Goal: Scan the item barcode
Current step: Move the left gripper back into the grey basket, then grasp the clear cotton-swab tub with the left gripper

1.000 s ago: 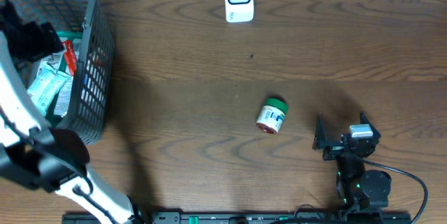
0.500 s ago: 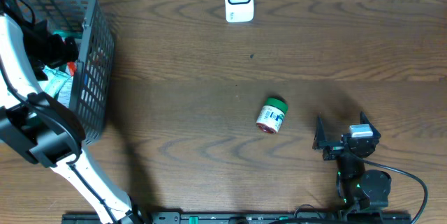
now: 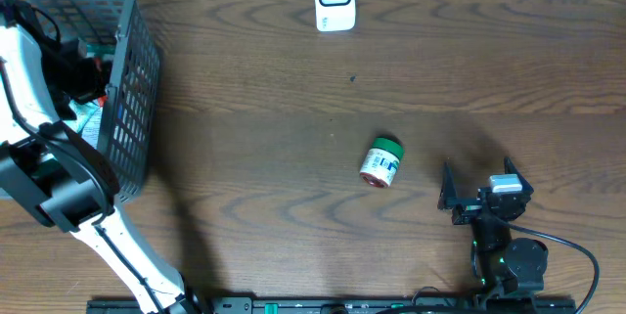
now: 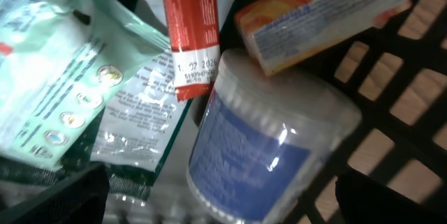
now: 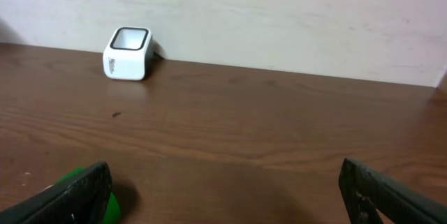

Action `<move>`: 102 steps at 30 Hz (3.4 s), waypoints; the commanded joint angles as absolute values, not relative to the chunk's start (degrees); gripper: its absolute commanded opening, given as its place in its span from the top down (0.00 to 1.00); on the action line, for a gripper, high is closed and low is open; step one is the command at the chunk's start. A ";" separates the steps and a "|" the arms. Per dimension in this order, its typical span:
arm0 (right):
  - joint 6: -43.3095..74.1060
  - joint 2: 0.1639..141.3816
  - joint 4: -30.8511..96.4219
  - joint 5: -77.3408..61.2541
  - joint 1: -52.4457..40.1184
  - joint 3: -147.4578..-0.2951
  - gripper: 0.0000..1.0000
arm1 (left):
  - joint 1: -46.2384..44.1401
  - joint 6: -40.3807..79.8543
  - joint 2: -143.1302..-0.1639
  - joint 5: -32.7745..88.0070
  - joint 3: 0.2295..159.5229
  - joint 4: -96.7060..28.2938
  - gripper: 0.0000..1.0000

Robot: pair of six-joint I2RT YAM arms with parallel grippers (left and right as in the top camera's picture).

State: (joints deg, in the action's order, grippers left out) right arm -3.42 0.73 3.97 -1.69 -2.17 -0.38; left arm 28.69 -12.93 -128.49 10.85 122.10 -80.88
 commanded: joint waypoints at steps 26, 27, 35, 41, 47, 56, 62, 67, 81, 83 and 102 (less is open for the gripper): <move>-3.90 0.64 4.16 -1.58 -3.05 -0.32 0.01 | 25.67 -14.72 -128.90 6.37 114.21 -72.75 0.01; -3.90 0.64 4.16 -1.56 -3.05 -0.32 0.01 | 25.67 -14.72 -128.90 6.37 114.21 -72.71 0.01; -3.90 0.64 4.16 -1.56 -3.05 -0.32 0.01 | 25.69 -14.74 -128.92 6.33 113.51 -72.44 0.01; -3.90 0.64 4.16 -1.56 -3.05 -0.32 0.01 | 25.69 -12.80 -128.92 1.87 110.78 -70.48 0.01; -3.90 0.64 4.16 -1.58 -3.05 -0.32 0.01 | 25.67 -12.75 -128.88 1.93 110.74 -70.15 0.09; -3.90 0.64 4.16 -1.58 -3.05 -0.32 0.01 | 25.67 -11.70 -127.83 2.33 113.01 -70.17 0.21; -3.90 0.64 4.16 -1.56 -3.05 -0.32 0.01 | 25.67 -11.68 -124.66 2.33 114.78 -69.71 0.21; -3.90 0.64 4.16 -1.58 -3.05 -0.32 0.01 | 25.67 -9.58 -121.12 2.33 114.78 -67.94 0.21; -3.90 0.64 4.16 -1.56 -3.05 -0.32 0.01 | 25.67 -4.49 -105.32 1.43 114.78 -58.08 0.21; -3.90 0.64 4.16 -1.58 -3.05 -0.32 0.01 | 25.67 -3.25 -101.82 1.37 114.78 -55.94 0.21; -3.90 0.64 4.16 -1.56 -3.05 -0.32 0.01 | 9.39 1.89 -80.03 12.67 114.78 -55.40 0.21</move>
